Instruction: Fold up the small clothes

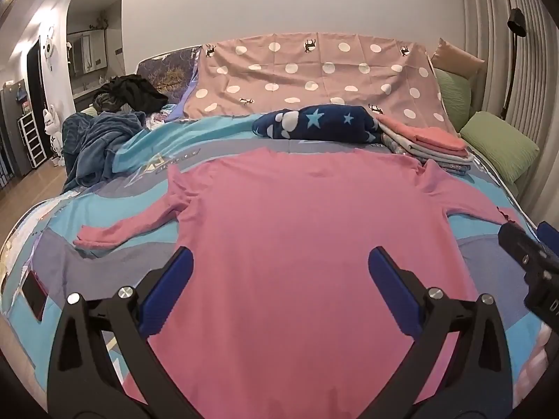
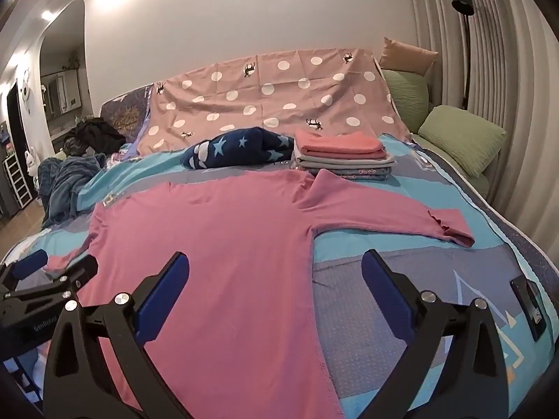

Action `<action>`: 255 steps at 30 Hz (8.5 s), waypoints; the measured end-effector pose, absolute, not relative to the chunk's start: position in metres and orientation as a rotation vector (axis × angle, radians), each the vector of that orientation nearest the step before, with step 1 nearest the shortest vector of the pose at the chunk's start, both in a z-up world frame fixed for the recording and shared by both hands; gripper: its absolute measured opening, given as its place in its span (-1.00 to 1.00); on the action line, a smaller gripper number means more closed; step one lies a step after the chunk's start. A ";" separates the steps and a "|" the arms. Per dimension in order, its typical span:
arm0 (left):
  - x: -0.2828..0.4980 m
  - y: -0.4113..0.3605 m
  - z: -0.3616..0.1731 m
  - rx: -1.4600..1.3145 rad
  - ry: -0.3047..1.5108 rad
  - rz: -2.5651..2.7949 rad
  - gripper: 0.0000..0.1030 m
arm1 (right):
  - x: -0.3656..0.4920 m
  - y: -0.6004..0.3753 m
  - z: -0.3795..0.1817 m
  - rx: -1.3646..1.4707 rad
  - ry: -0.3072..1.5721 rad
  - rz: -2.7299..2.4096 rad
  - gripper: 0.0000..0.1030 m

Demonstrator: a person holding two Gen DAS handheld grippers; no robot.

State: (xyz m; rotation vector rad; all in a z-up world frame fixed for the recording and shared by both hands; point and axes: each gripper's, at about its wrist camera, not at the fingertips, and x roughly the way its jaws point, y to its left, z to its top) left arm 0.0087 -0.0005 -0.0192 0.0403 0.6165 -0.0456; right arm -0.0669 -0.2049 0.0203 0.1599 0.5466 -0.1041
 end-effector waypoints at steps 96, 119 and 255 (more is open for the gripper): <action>0.017 0.047 -0.042 -0.038 0.657 -0.029 0.96 | -0.038 -0.159 0.002 0.083 0.683 -0.025 0.93; 0.085 0.288 -0.085 -0.621 0.764 0.130 0.42 | 0.010 -0.167 -0.017 0.067 0.780 -0.104 0.93; 0.149 0.183 -0.090 -0.296 0.837 -0.197 -0.38 | 0.246 -0.052 0.000 -0.150 0.949 0.332 0.01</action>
